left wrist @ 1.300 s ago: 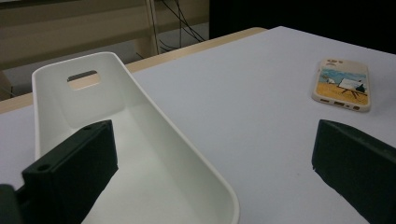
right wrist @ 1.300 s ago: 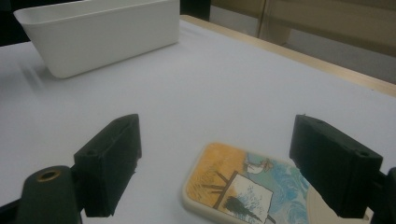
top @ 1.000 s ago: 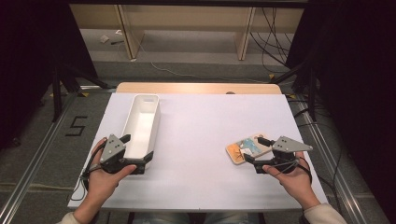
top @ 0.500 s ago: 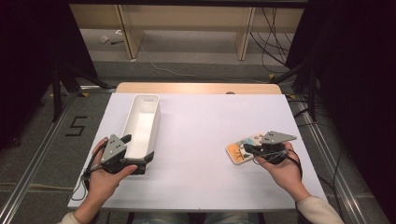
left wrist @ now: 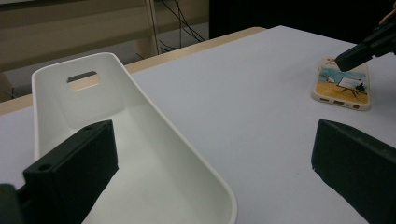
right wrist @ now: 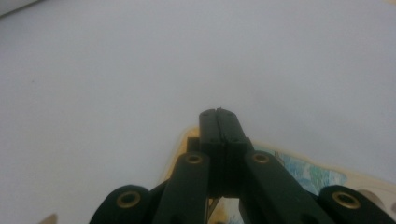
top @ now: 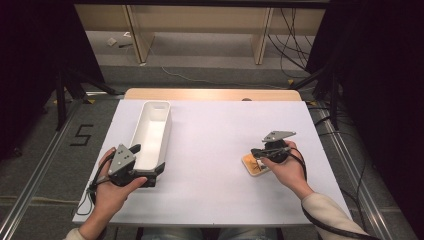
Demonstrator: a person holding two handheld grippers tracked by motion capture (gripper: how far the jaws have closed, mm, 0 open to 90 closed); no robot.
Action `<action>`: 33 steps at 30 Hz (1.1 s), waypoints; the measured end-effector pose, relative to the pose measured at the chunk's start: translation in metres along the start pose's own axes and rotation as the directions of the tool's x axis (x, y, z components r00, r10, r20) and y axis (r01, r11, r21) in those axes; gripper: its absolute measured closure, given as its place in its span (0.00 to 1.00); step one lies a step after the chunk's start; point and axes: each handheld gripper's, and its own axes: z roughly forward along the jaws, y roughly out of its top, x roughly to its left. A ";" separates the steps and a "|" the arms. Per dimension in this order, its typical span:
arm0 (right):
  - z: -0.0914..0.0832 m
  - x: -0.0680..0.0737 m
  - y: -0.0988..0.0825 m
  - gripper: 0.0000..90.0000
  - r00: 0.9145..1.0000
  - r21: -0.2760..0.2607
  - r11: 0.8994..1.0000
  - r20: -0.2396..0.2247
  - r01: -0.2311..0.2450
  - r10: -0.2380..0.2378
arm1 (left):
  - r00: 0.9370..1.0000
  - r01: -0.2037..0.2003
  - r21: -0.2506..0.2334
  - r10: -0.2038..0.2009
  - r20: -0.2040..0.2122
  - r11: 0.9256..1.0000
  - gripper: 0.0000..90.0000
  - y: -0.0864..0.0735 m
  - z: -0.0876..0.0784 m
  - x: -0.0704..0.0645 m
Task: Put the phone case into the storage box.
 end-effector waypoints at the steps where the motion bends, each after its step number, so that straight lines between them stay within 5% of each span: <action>1: 0.004 -0.001 0.002 1.00 1.000 0.009 1.000 0.001 0.001 -0.001 | 1.000 0.000 0.000 0.000 0.000 1.000 0.00 0.000 0.000 0.000; 11: 0.035 -0.006 0.013 1.00 1.000 0.082 0.997 0.016 -0.010 0.009 | 1.000 -0.005 -0.001 0.005 0.001 1.000 0.00 0.000 -0.001 0.000; 33: 0.051 -0.008 0.015 1.00 1.000 0.148 0.989 0.015 -0.020 0.018 | 1.000 -0.007 0.000 0.007 0.001 1.000 0.00 0.000 -0.001 0.000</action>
